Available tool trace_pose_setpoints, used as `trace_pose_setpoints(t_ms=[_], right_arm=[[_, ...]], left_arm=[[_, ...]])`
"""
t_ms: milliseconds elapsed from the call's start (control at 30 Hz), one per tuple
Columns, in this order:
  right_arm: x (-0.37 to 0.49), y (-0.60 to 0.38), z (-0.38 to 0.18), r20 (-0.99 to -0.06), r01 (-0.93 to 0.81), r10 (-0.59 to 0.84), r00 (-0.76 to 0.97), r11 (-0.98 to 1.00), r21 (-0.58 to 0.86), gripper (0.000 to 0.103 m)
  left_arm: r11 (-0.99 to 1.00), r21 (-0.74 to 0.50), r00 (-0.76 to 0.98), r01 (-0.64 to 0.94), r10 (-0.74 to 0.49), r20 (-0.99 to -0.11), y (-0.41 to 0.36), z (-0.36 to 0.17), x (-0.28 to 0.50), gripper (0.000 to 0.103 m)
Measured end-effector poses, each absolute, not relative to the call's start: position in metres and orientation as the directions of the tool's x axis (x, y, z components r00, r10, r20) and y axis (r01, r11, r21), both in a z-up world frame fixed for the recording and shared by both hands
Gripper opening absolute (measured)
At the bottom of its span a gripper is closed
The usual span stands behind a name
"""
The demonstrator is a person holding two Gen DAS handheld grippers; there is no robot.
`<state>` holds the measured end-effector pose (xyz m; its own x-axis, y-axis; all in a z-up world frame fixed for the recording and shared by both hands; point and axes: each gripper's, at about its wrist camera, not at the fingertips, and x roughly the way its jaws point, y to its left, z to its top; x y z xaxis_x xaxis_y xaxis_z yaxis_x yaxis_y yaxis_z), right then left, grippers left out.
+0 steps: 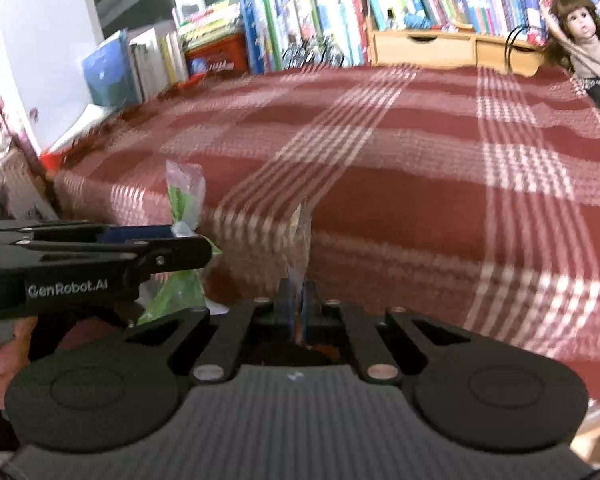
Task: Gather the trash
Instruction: 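Lift both wrappers and carry them over the bin, then open the left tool over the bin while the right tool releases the clear wrapper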
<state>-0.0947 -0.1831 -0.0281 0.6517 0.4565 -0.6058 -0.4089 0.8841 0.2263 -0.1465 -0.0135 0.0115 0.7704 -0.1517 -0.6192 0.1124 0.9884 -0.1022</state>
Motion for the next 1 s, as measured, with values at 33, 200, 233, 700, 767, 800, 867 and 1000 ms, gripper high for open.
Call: trace_pose_setpoints(t_ms=[33,200,233,700,767,800,867,1000], right_arm=[[-0.100,-0.181,-0.032,-0.618,-0.409,0.454,0.642,0.884,0.224,0.007],[-0.116,-0.171,-0.057,-0.688,-0.399,0.428,0.586,0.892,0.215,0.007],[-0.119,-0.169,-0.063,-0.703,-0.393,0.419,0.575,0.895,0.213,0.007],[-0.123,-0.149,-0.113,-0.814,-0.323,0.338,0.473,0.926,0.196,0.008],[-0.125,-0.147,-0.116,-0.819,-0.321,0.339,0.464,0.925,0.201,0.008],[-0.126,-0.147,-0.117,-0.821,-0.320,0.340,0.458,0.925,0.204,0.008],[-0.125,-0.144,-0.119,-0.826,-0.320,0.336,0.452,0.926,0.201,0.009],[-0.127,-0.141,-0.122,-0.834,-0.319,0.333,0.440,0.926,0.202,0.009]], left_arm=[[0.990,-0.090,0.764,0.111,-0.142,-0.630,-0.012,0.008,-0.151,0.033],[0.993,-0.092,0.691,0.081,-0.122,-0.712,-0.005,-0.019,-0.163,0.033],[0.993,-0.092,0.672,0.077,-0.120,-0.730,-0.004,-0.026,-0.164,0.033],[0.997,-0.063,0.504,0.040,-0.075,-0.860,0.005,-0.084,-0.163,0.034],[0.997,-0.061,0.500,0.039,-0.072,-0.863,0.005,-0.087,-0.164,0.034],[0.998,-0.058,0.495,0.038,-0.069,-0.866,0.006,-0.089,-0.165,0.034],[0.998,-0.054,0.486,0.036,-0.065,-0.872,0.003,-0.097,-0.164,0.034],[0.998,-0.046,0.474,0.034,-0.057,-0.879,0.001,-0.104,-0.162,0.034]])
